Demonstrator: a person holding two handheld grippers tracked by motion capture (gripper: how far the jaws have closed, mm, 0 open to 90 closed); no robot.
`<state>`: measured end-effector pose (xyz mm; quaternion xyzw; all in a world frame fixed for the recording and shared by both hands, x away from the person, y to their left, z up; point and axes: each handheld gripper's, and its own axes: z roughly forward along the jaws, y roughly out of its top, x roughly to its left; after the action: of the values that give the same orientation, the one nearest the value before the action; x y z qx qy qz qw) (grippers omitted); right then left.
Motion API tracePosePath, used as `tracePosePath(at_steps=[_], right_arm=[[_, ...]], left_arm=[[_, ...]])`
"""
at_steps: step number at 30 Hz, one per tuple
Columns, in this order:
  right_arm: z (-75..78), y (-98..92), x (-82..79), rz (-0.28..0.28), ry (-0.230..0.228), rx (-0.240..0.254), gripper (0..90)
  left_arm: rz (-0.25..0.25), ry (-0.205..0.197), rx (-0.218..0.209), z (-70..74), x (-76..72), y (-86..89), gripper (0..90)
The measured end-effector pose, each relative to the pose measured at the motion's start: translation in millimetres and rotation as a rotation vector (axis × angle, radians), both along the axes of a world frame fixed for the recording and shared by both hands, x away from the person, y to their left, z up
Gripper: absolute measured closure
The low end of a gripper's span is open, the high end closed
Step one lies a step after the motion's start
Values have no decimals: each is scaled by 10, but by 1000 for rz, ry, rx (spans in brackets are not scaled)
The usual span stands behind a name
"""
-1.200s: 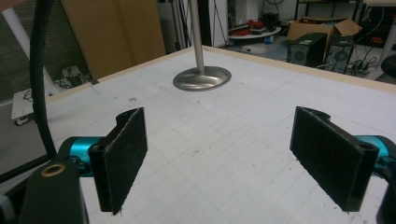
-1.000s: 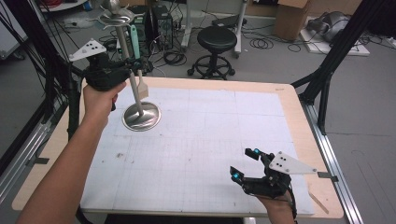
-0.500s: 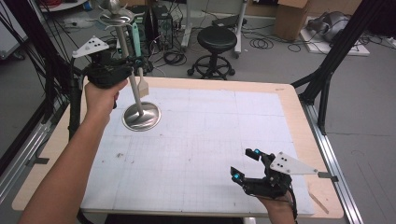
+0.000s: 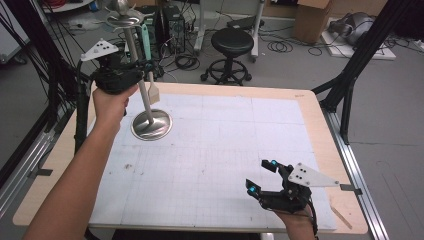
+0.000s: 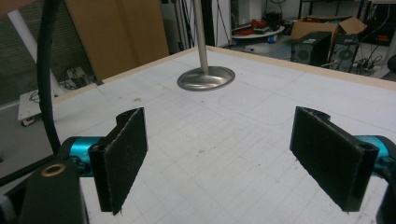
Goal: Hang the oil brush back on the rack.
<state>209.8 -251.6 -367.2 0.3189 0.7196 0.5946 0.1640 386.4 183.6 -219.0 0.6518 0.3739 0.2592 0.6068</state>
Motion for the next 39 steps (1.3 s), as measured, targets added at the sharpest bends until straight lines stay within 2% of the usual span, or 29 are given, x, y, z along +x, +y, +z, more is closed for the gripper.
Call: tracePosePath(at_steps=[7,10,16,18,19,22,23,26,27,29,30,31,32,33,34,35,36,39], right_arm=[[1,7,2,3,-2,0,182],[-2,-3,3,0,2,2,182],[-4,-26,3,-3,3,10,183],[-4,-31,3,-5,5,15,182],[-7,-37,1,-7,9,13,182],[-17,-55,4,-14,9,10,182],[-21,-62,3,-18,11,11,182],[-36,-80,9,-27,11,15,182],[-54,-95,15,-39,18,13,182],[-63,-102,17,-45,19,10,182],[-75,-113,20,-57,21,5,183],[-79,-121,19,-60,25,8,182],[-79,-121,19,-60,25,8,182],[-88,-144,19,-67,24,5,182],[-88,-144,19,-67,24,5,182],[-101,-172,12,-90,29,-9,182],[-101,-172,12,-90,29,-9,182],[-126,-234,-1,-132,27,-18,183]], left_arm=[[18,10,9,-10,10,18,838],[19,-6,19,-18,-2,29,837],[17,-3,4,-61,-15,108,809],[25,-3,-2,-68,-29,145,677],[28,-18,-13,-67,-63,193,629],[29,-41,-22,-61,-117,246,521],[17,-61,-28,-66,-181,303,501],[-3,-69,-39,-80,-247,361,409],[-70,-70,-83,-109,-318,418,394],[-88,-77,-91,-129,-362,436,372],[-110,-93,-82,-158,-409,450,235],[-137,-97,-91,-221,-498,473,197],[-137,-97,-91,-221,-498,473,199],[-143,-93,-86,-304,-590,489,182],[-143,-93,-86,-304,-590,489,163],[-161,-96,-73,-427,-686,498,163],[-161,-96,-73,-427,-686,498,163],[-201,-78,-40,-664,-807,490,163]])
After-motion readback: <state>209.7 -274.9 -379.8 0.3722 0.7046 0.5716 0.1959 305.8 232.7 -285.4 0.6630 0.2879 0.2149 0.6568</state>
